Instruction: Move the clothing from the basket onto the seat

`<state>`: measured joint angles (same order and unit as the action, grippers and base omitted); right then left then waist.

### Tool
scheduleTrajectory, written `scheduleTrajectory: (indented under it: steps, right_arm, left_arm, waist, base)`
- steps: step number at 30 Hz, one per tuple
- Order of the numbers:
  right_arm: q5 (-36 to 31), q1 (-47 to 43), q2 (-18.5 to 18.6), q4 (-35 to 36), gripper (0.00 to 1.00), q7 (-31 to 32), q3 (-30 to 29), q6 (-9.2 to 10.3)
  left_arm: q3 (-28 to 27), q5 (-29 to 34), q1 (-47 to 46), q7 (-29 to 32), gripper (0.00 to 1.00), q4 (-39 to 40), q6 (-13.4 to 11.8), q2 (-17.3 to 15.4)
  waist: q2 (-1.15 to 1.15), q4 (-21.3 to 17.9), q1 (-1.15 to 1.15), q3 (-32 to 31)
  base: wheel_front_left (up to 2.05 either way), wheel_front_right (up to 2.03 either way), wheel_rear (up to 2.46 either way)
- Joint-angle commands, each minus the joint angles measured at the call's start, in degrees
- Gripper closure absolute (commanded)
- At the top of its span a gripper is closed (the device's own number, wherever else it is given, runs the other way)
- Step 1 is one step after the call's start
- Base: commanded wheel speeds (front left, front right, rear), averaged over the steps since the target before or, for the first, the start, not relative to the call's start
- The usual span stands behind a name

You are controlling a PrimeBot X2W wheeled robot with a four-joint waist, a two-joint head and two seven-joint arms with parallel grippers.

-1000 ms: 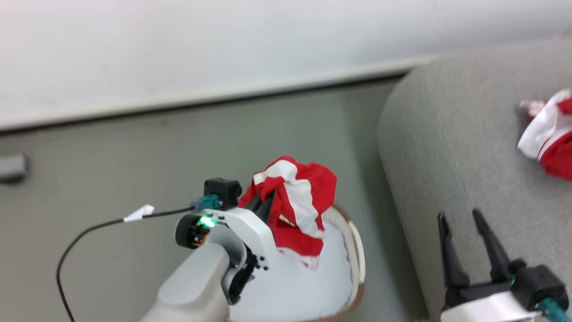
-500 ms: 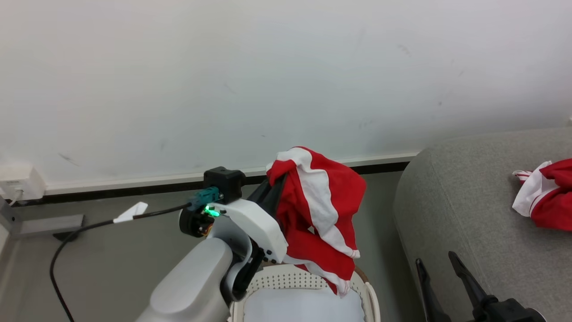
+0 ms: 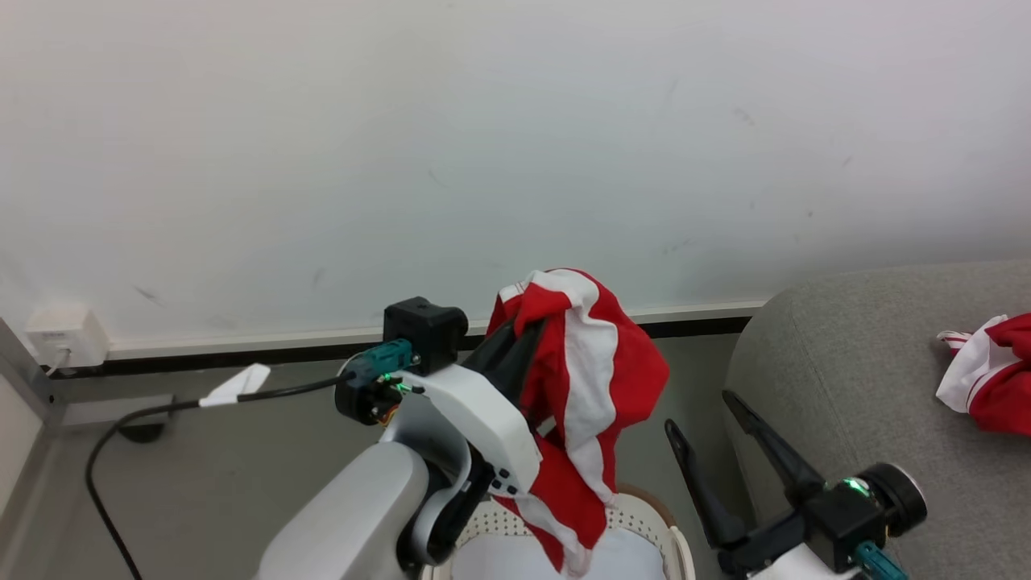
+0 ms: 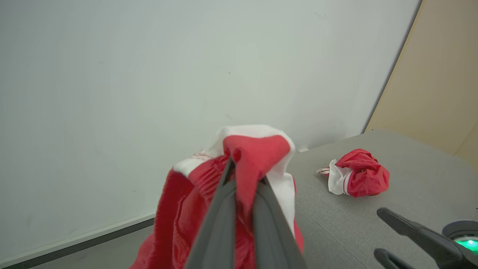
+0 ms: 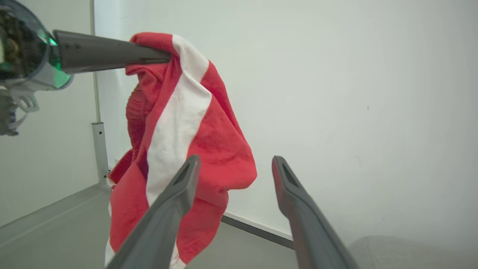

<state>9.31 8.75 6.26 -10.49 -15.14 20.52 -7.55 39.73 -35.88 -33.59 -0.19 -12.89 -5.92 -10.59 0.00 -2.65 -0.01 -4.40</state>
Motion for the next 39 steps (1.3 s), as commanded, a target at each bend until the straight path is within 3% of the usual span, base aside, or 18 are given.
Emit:
scheduleTrajectory:
  steps: [1,12,19,20,21,22,28,29,32,33,34,39]
  right_arm:
    - [0.2,1.3,0.6,-0.3,0.00,0.0,0.5,0.13]
    - [-0.8,15.5,3.2,-11.0,0.00,0.2,10.7,0.13]
    - [4.6,21.0,2.8,-19.6,0.00,1.5,19.6,0.13]
    - [5.5,21.5,2.6,-20.5,0.17,1.3,20.1,0.13]
    - [6.4,22.0,2.3,-21.1,0.73,1.0,20.7,0.13]
    - [7.3,22.4,2.0,-21.6,1.00,0.8,21.1,0.13]
    - [10.8,24.1,1.9,-22.8,1.00,-0.1,21.2,0.13]
    - [11.1,24.2,2.0,-22.7,1.00,-0.1,20.7,0.13]
    - [11.2,23.6,2.5,-21.5,1.00,-0.1,18.9,0.13]
    - [11.1,23.2,2.6,-21.1,1.00,-0.1,18.1,0.13]
    - [10.9,22.8,2.8,-20.7,1.00,-0.1,17.4,0.13]
    - [9.8,21.5,3.7,-19.4,1.00,-0.1,13.5,0.13]
  left_arm:
    - [0.1,0.7,0.8,0.1,1.00,0.4,-0.1,-0.4]
    - [4.2,0.7,2.1,2.0,1.00,3.6,0.8,1.6]
    - [5.9,-0.3,2.4,2.5,1.00,4.0,1.6,3.3]
    - [6.1,-0.5,2.3,2.5,1.00,4.0,1.7,3.4]
    - [6.2,-0.5,2.3,2.5,1.00,3.9,1.8,3.4]
    - [6.3,-0.5,2.4,2.4,1.00,3.9,1.8,3.4]
    - [6.0,-0.3,2.5,2.0,1.00,3.1,1.2,2.7]
    - [5.9,-0.3,2.6,1.8,0.93,3.0,1.1,2.6]
    - [5.8,0.2,2.8,1.2,0.59,2.7,0.8,2.2]
    - [5.8,0.4,2.9,0.8,0.24,2.6,0.6,2.1]
    - [5.8,0.6,2.9,0.7,0.00,2.5,0.4,2.0]
    - [5.9,1.1,3.5,-0.5,0.00,1.4,0.0,1.7]
  waist:
    - [0.00,0.1,0.01,0.0]
    - [0.00,1.7,0.01,-0.7]
    - [0.00,2.6,0.01,-1.2]
    - [0.00,2.6,0.01,-1.2]
    - [0.00,2.7,0.01,-1.2]
    - [0.00,2.7,0.01,-1.2]
    - [0.00,3.0,0.01,-0.9]
    - [0.00,3.0,0.01,-0.8]
    - [0.00,3.0,0.01,-0.6]
    - [0.00,3.0,0.01,-0.5]
    - [0.00,3.0,0.01,-0.4]
    - [0.00,2.4,0.01,0.1]
  base:
    - [0.00,0.00,0.00]
    - [0.00,0.00,0.00]
    - [0.00,0.00,0.00]
    - [0.00,0.00,0.00]
    - [0.00,0.00,0.00]
    - [0.00,0.00,0.00]
    - [0.00,0.00,0.00]
    - [0.00,0.00,0.00]
    - [0.00,0.00,0.00]
    - [0.00,0.00,0.00]
    - [0.00,0.00,0.00]
    - [0.00,0.00,0.00]
